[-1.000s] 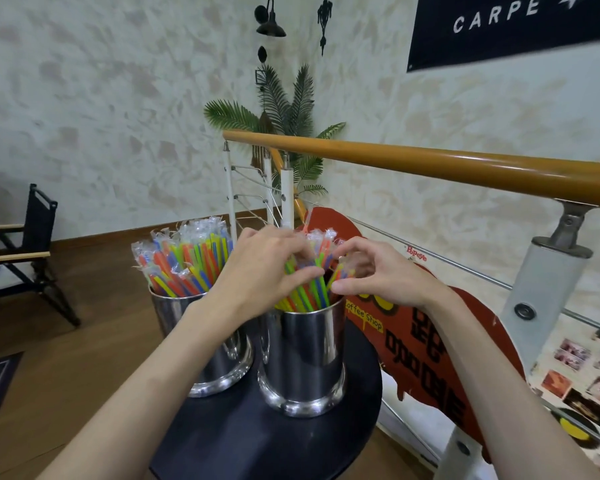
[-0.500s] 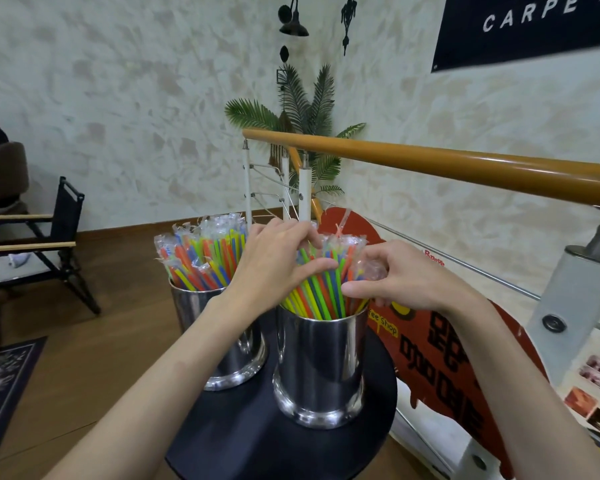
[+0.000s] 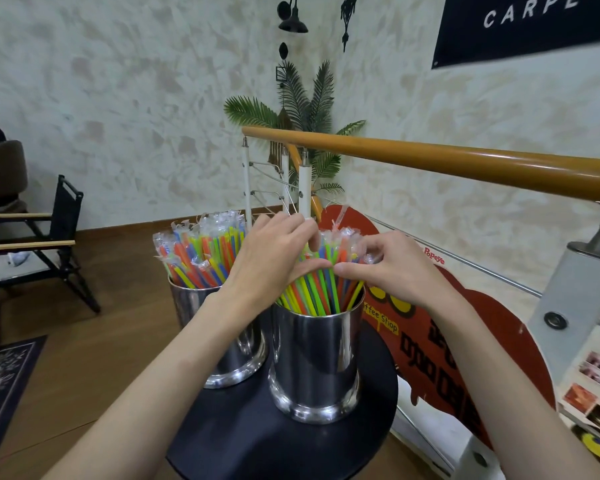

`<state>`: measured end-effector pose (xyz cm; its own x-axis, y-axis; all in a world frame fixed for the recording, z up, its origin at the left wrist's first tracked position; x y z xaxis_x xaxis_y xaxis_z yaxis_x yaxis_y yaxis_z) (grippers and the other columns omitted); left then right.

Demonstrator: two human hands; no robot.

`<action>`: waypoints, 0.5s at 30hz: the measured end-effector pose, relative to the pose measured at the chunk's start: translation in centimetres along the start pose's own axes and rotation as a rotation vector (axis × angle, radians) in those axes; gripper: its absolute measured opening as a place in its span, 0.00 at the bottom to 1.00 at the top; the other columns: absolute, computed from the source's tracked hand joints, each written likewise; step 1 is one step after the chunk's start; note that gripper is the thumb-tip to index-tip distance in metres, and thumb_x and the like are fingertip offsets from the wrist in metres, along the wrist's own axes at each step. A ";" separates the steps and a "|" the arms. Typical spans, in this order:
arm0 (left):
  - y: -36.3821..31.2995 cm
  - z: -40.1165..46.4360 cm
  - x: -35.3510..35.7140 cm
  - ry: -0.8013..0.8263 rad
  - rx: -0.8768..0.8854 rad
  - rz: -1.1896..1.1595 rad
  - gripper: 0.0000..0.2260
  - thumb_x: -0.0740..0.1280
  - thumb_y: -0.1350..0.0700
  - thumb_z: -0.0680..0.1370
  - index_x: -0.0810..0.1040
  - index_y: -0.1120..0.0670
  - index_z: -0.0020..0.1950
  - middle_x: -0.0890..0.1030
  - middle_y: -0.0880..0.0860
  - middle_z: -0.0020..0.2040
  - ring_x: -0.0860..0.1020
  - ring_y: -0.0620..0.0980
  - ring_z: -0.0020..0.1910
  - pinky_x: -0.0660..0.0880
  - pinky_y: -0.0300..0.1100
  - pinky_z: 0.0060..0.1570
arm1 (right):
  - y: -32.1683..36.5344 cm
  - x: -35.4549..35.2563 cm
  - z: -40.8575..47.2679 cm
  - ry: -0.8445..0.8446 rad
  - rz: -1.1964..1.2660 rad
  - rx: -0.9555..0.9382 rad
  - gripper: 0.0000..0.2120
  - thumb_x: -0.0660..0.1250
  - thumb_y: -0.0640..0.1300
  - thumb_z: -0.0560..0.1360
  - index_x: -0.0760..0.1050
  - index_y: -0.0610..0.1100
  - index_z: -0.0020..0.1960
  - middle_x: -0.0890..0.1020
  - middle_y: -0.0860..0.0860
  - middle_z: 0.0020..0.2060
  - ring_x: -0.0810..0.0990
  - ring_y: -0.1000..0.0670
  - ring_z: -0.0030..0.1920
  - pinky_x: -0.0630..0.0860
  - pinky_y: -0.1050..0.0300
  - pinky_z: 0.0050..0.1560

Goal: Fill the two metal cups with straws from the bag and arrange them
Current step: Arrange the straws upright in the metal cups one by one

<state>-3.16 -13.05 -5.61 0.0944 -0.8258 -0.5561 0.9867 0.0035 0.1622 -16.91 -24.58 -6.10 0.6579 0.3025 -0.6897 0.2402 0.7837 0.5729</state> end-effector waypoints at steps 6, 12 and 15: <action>0.9 -0.1 1.2 0.135 -0.183 -0.357 0.10 0.66 0.41 0.77 0.80 0.45 0.48 0.74 0.39 0.39 0.71 0.38 0.42 0.66 0.44 0.44 | -0.4 0.2 0.4 -0.072 0.080 -0.035 0.12 0.81 0.51 0.67 0.79 0.50 0.37 0.79 0.60 0.27 0.74 0.61 0.29 0.67 0.67 0.31; 0.8 0.0 1.2 0.137 -0.241 -0.449 0.14 0.68 0.35 0.73 0.80 0.45 0.47 0.78 0.41 0.39 0.73 0.35 0.44 0.72 0.47 0.48 | -0.3 0.5 0.5 -0.057 0.058 -0.055 0.16 0.83 0.52 0.64 0.81 0.47 0.44 0.78 0.56 0.31 0.74 0.61 0.32 0.67 0.67 0.34; 0.8 -0.1 1.2 0.107 -0.264 -0.436 0.09 0.71 0.40 0.74 0.80 0.45 0.45 0.77 0.40 0.39 0.73 0.35 0.43 0.74 0.50 0.48 | -0.3 0.6 0.4 -0.002 0.089 -0.049 0.17 0.84 0.50 0.63 0.81 0.49 0.47 0.79 0.56 0.33 0.76 0.61 0.33 0.70 0.68 0.36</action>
<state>-2.22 -13.97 -6.23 -0.3336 -0.7201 -0.6085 0.9358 -0.1747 -0.3063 -16.33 -24.83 -6.46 0.6763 0.3711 -0.6363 0.1458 0.7793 0.6095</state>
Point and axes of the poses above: each hand's wrist, its own z-axis towards the middle knuckle, its own x-axis out of the palm, y = z × x, the point moved 5 cm from there along z, towards the middle knuckle
